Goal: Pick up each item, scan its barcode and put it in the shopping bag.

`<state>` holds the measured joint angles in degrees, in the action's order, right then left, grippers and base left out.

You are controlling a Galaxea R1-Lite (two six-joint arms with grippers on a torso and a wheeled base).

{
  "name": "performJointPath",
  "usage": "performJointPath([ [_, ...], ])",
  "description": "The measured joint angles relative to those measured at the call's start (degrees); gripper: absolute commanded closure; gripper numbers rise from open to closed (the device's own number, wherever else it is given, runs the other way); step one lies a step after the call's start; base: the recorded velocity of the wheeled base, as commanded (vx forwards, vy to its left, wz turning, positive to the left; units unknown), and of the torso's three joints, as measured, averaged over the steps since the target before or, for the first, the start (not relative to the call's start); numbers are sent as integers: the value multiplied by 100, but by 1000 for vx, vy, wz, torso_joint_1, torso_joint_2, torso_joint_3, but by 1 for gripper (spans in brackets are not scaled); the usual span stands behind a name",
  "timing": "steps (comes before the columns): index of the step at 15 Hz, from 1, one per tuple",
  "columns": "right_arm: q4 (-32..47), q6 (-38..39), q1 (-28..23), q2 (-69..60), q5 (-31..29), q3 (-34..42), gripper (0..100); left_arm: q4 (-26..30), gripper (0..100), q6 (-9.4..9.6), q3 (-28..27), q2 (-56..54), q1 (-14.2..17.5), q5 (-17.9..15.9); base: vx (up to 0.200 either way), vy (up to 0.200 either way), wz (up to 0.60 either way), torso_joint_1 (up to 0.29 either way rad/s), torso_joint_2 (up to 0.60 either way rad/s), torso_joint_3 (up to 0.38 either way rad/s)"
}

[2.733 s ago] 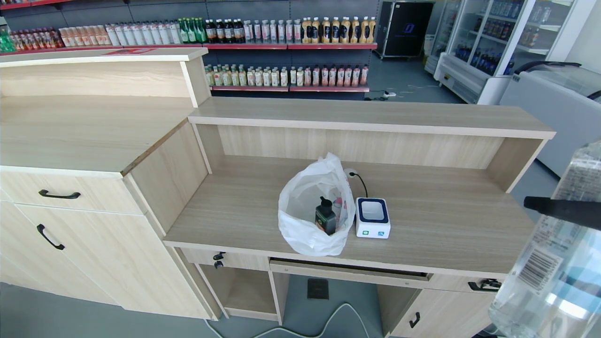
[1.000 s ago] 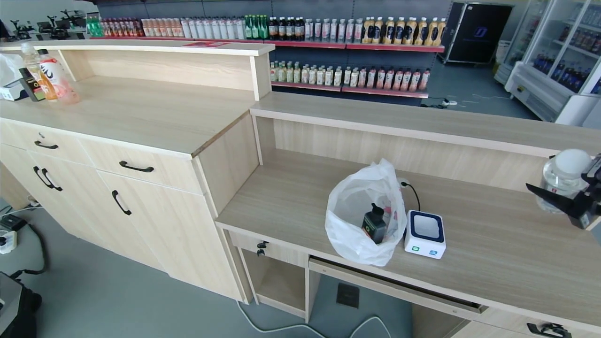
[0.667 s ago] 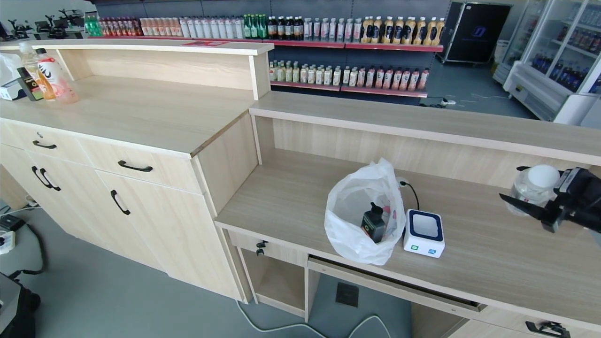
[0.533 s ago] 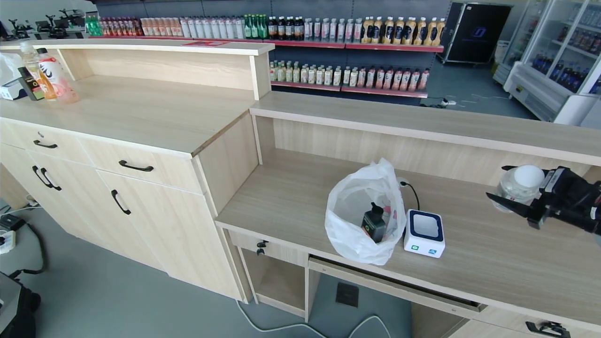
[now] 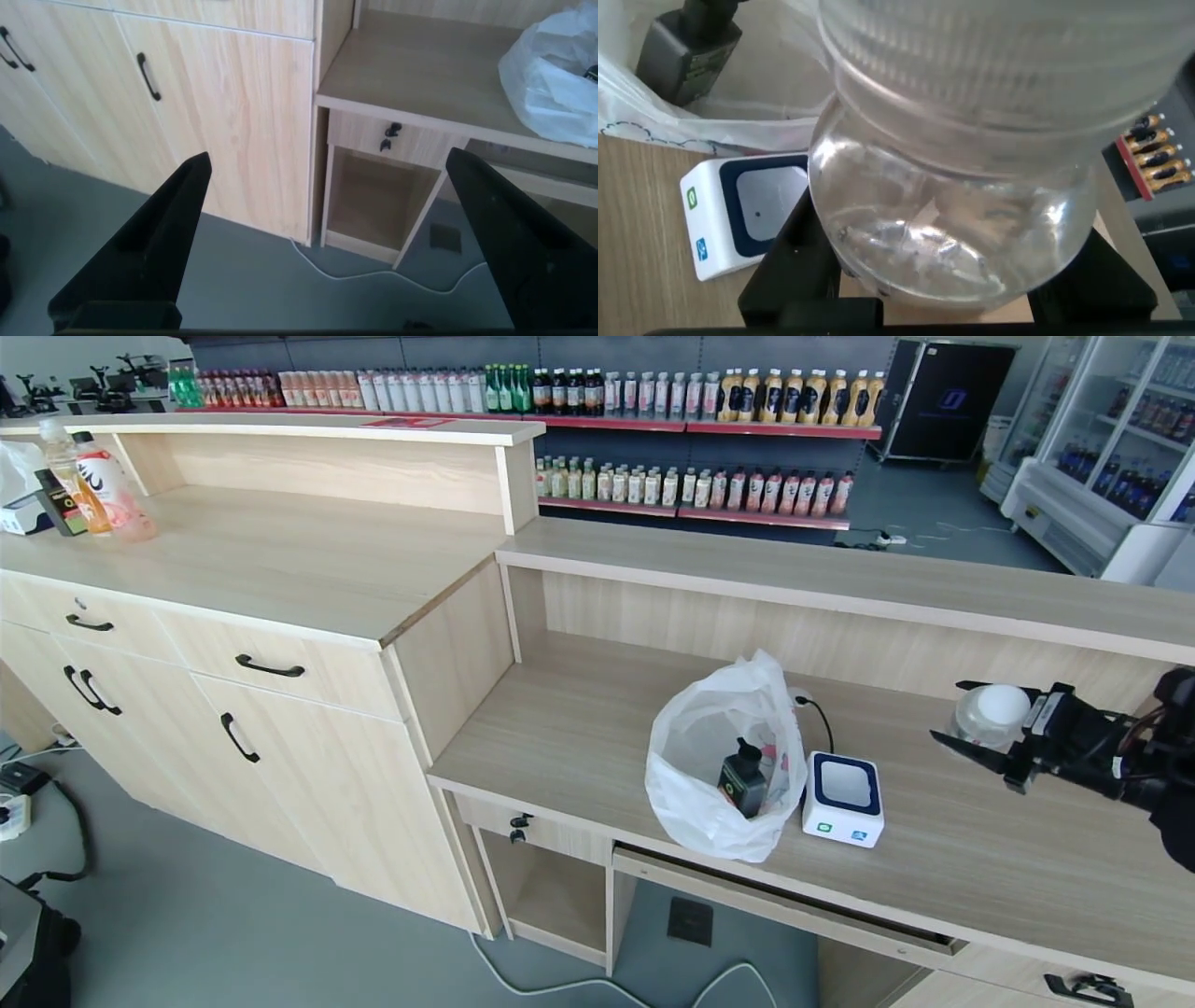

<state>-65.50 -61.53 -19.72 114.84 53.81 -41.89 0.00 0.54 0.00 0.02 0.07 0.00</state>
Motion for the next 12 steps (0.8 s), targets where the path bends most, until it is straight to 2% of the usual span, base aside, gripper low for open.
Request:
performJointPath([
  [5, -533, 29, 418, 432, 11, -33, 100, 0, 0, 0, 0, 0, 2, 5, 0, 0, 0, 0, 0, 0],
  [12, -794, 5, 586, 805, -11, -119, 100, 0, 0, 0, 0, 0, -2, 0, 0, 0, 0, 0, 0, 0],
])
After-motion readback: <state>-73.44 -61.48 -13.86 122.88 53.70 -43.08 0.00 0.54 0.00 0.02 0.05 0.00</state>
